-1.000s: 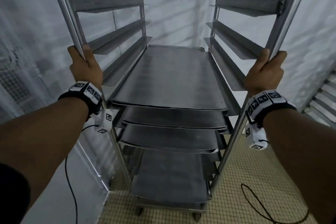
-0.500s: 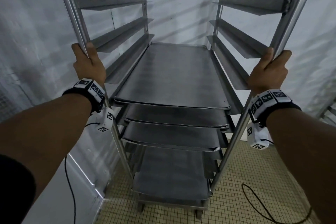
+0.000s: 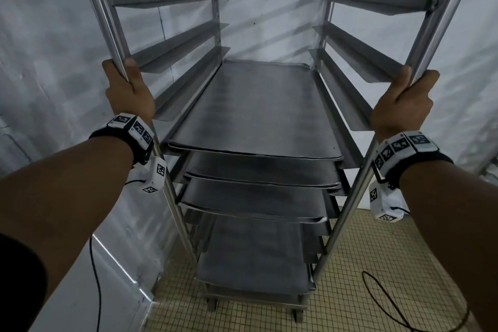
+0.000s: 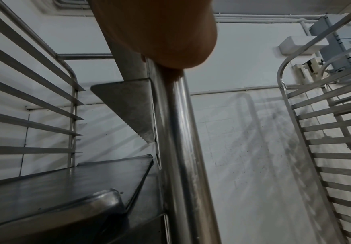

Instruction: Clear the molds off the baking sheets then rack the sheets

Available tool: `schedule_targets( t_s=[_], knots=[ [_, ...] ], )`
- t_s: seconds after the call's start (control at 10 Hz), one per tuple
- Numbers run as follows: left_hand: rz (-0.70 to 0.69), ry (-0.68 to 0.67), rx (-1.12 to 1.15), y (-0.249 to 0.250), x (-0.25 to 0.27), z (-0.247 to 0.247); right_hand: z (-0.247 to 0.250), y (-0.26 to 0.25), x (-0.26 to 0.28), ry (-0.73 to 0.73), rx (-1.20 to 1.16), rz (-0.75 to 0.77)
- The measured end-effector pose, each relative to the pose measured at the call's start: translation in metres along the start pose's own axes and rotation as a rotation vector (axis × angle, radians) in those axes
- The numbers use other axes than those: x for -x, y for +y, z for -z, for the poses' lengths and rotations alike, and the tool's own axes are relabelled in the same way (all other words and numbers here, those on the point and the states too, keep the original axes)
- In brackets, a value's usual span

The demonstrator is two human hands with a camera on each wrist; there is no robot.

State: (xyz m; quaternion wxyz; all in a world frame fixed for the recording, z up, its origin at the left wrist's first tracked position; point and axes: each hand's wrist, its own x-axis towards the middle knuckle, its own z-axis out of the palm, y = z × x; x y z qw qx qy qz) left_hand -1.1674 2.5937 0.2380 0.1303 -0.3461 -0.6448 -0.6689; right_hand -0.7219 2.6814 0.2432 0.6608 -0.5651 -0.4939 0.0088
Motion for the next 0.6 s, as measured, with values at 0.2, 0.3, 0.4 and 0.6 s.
schedule_targets(
  t_s=[0.2, 0.3, 0.4, 0.6],
  knots=[
    [0.054, -0.068, 0.028, 0.002, -0.003, 0.004, 0.004, -0.005, 0.003, -0.069, 0.084, -0.043],
    [0.070, -0.119, -0.008, 0.011, 0.000, 0.009, 0.012, -0.012, 0.005, -0.124, 0.180, -0.095],
    [0.161, -0.118, -0.027, 0.030, 0.006, 0.014, 0.021, -0.025, 0.014, -0.222, 0.154, -0.175],
    [0.385, -0.423, -0.246, 0.078, 0.046, 0.021, 0.032, -0.036, 0.077, -0.369, 0.128, -0.217]
  ],
)
